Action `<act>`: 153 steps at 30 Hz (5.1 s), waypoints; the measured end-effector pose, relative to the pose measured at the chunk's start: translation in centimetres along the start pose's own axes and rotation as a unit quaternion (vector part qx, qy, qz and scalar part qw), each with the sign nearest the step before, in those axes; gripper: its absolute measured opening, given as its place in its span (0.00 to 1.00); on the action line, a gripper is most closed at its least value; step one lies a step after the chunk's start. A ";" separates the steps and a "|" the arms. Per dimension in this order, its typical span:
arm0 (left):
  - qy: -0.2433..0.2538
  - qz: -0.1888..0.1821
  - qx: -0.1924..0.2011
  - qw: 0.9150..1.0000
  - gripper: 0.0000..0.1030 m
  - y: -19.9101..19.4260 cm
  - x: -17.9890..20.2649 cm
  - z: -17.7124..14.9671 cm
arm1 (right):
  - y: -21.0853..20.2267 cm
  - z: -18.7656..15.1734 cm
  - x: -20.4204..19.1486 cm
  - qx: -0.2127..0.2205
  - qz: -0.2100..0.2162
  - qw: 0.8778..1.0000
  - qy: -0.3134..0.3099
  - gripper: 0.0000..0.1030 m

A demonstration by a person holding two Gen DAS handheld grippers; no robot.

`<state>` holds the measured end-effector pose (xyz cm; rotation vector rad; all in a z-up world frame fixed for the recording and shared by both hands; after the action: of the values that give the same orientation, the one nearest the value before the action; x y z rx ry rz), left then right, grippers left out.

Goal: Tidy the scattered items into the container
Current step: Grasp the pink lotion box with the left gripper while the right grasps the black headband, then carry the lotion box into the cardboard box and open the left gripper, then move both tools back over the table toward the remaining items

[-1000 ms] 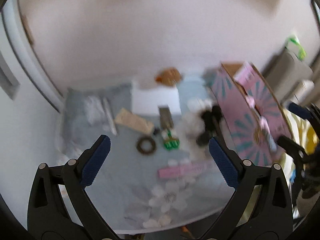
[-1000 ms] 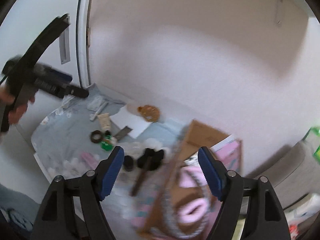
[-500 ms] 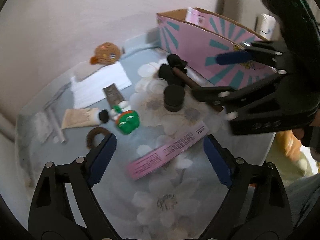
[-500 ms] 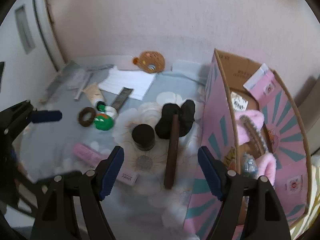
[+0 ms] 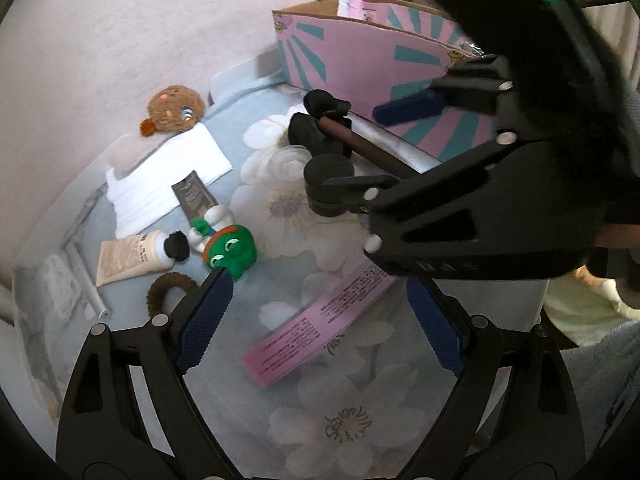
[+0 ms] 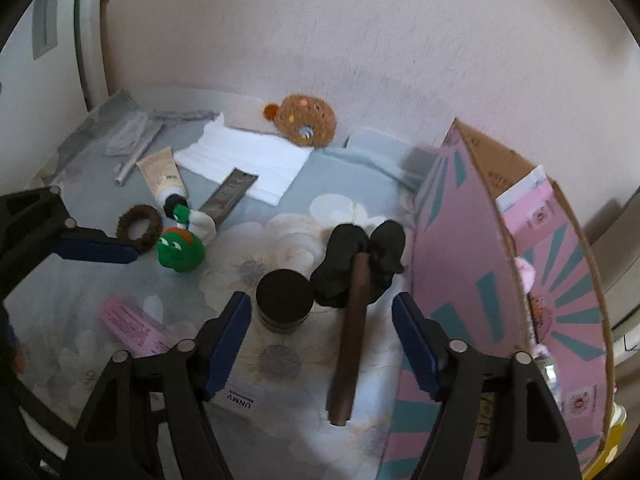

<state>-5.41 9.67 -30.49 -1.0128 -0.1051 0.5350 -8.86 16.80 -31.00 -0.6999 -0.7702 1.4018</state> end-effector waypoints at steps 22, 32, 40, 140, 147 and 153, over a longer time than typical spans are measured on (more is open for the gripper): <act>0.033 -0.052 -0.027 0.998 0.70 3.5 1.9 -0.1 | 1.5 -0.9 1.8 -0.015 0.028 0.999 0.030 0.46; 0.014 -0.050 -0.025 0.998 0.61 3.4 1.3 -0.1 | 2.9 -0.9 1.9 -0.033 0.023 0.999 0.031 0.21; 0.004 -0.041 -0.027 0.999 0.30 2.6 0.3 -0.7 | 2.7 -0.7 2.0 -0.036 0.031 0.998 0.043 0.13; -0.252 0.084 -0.035 0.963 0.90 1.0 -3.9 24.7 | -8.4 3.3 19.1 -0.050 0.054 0.990 0.120 0.57; -0.264 0.141 -0.026 0.954 0.93 -7.6 -8.0 20.4 | -11.4 4.1 16.6 -0.042 0.023 0.995 0.088 0.57; -0.286 0.206 -0.020 0.936 0.99 -15.1 -12.6 14.8 | -14.0 6.6 12.9 -0.019 0.036 0.996 0.074 0.57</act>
<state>-15.46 8.98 -8.04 -0.8946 -0.4286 1.2112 -5.87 28.75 -15.09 -0.8596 -0.6617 1.3865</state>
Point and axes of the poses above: each gripper's, at about its wrist camera, not at the fingertips, and y roughly the way its jaws point, x to its right, z to its top, the point moved 4 cm from there along y, roughly the way its jaws point, and after that the axes turned 13 degrees about y, right-handed, at the moved point
